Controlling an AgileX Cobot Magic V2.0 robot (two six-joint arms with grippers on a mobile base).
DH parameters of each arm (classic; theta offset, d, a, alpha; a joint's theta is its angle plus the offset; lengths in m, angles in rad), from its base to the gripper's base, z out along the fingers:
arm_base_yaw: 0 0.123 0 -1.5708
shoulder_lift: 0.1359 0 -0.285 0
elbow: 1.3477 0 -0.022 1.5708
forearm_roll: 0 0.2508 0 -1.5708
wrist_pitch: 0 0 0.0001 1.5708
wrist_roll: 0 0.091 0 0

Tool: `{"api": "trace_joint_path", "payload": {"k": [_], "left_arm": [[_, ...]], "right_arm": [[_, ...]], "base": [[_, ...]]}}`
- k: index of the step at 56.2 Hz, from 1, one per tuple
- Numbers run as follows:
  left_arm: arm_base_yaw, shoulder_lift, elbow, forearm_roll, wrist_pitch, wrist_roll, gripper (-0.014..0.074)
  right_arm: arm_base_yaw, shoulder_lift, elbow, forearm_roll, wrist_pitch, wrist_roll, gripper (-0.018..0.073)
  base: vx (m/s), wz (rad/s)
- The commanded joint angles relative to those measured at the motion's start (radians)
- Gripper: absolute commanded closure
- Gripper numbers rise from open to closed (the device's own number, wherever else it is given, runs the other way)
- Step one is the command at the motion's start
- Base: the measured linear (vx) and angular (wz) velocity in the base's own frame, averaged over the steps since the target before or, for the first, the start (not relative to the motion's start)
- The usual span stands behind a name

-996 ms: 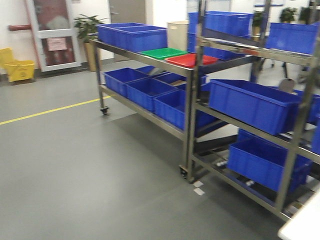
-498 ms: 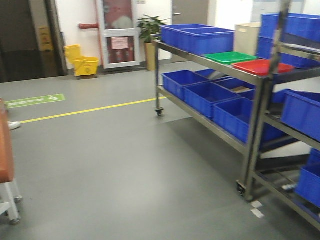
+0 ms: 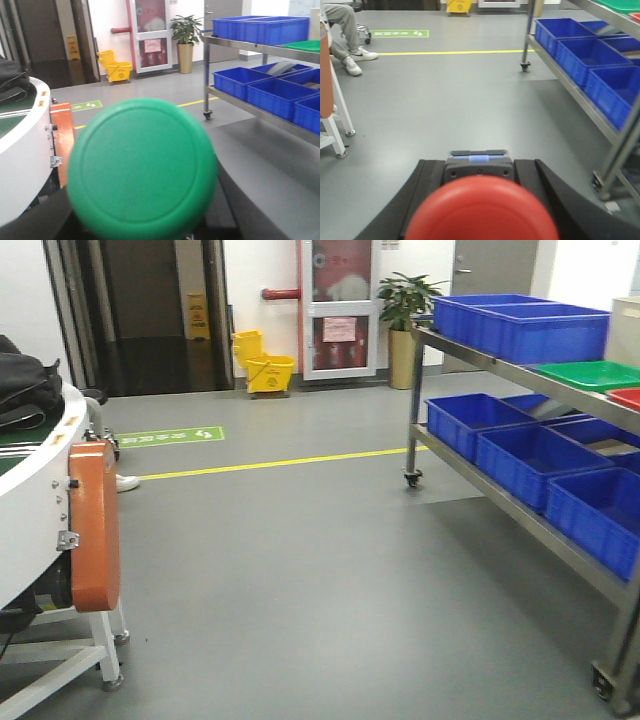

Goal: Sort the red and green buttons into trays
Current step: 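Drive the base away from the table holding both buttons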

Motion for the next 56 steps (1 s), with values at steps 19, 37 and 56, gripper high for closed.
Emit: {"api": "trace_joint_path", "payload": {"k": [19, 37, 56], "left_arm": [[-0.007, 0.007, -0.035, -0.01, -0.09, -0.003, 0.0596], [-0.007, 0.007, -0.035, -0.01, -0.09, -0.003, 0.0595], [-0.007, 0.007, -0.035, -0.01, -0.086, -0.003, 0.0595]], "right_arm": [[0.002, -0.003, -0.029, -0.026, -0.06, -0.008, 0.0568], [0.002, -0.003, -0.029, -0.026, -0.059, -0.008, 0.0568], [0.002, -0.003, -0.029, -0.026, -0.058, -0.008, 0.0568]], "base": [[0.38, 0.22], [0.44, 0.1], [0.48, -0.04]]}}
